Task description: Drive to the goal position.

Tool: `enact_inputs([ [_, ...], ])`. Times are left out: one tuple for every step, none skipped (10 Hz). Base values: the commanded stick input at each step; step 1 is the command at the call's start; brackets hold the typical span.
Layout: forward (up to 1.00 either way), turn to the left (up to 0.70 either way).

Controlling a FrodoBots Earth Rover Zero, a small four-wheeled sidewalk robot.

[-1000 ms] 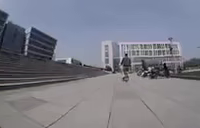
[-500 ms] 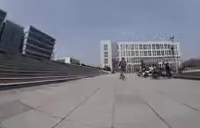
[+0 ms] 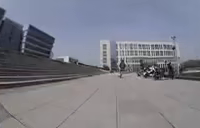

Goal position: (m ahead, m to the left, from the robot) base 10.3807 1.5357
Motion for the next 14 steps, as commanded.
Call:
enact_inputs([
  [0.85, 0.00],
  [0.85, 0.03],
  [0.85, 0.22],
  [0.85, 0.34],
  [0.85, 0.34],
  [0.85, 0.34],
  [0.85, 0.34],
  [0.85, 0.34],
  [0.85, 0.34],
  [0.85, 0.34],
  [0.85, 0.34],
  [0.85, 0.19],
  [0.85, 0.00],
  [0.85, 0.00],
])
